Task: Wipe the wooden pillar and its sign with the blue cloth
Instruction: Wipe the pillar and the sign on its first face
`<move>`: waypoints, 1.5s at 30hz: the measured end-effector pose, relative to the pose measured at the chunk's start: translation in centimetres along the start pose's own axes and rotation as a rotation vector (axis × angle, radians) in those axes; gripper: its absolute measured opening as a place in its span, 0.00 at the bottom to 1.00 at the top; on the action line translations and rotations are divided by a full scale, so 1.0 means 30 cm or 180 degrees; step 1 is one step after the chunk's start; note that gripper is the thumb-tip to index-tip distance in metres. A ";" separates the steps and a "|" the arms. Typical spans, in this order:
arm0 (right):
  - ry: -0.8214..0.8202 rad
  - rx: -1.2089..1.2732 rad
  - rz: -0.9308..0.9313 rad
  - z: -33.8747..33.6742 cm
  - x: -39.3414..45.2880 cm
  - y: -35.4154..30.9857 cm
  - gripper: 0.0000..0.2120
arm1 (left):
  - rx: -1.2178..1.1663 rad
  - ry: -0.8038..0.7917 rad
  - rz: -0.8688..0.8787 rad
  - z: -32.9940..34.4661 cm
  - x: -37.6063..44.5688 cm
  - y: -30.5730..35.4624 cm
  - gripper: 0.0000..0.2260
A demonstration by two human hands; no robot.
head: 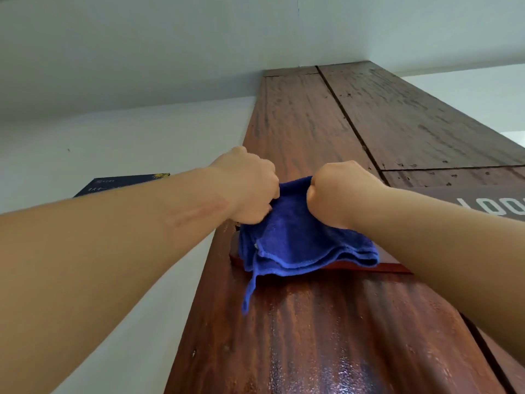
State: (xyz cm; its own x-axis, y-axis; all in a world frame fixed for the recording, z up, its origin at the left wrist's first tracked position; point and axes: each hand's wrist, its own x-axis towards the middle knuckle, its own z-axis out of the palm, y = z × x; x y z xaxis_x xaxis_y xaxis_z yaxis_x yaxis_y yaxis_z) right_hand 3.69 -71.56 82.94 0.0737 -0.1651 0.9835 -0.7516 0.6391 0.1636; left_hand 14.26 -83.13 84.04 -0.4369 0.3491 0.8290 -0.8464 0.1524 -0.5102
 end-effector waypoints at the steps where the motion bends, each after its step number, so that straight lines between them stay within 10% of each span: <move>1: -0.0047 0.0065 0.0075 -0.004 0.007 -0.015 0.09 | -0.0042 -0.0183 -0.0052 -0.020 0.013 0.018 0.10; 7: -0.0070 -0.0263 -0.0052 0.050 0.032 -0.028 0.09 | -0.1330 -0.0962 -0.0692 -0.078 0.046 0.086 0.09; 11: 0.0847 -0.0296 -0.0748 0.172 -0.034 0.022 0.17 | -0.2382 -0.0334 -0.1015 0.005 0.012 0.112 0.10; 18: 0.0421 0.0054 -0.0611 0.189 -0.083 0.035 0.30 | -0.2422 0.1564 -0.0521 0.127 -0.085 0.183 0.16; 31: -0.0229 -0.0200 -0.0433 0.165 0.037 0.065 0.31 | -0.2692 -0.0063 -0.0770 0.132 0.035 0.148 0.27; 45: 0.0122 -0.0038 -0.0531 0.202 -0.309 -0.063 0.38 | -0.2746 -0.0069 -0.0275 0.141 -0.272 0.190 0.29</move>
State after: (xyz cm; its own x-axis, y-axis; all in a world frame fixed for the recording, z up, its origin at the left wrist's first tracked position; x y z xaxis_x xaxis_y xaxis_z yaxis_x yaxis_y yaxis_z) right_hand 0.44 -75.80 73.04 0.2219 -0.2411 0.9448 -0.7190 0.6140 0.3256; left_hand 11.71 -89.02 75.33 -0.3950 0.2875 0.8725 -0.3542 0.8287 -0.4334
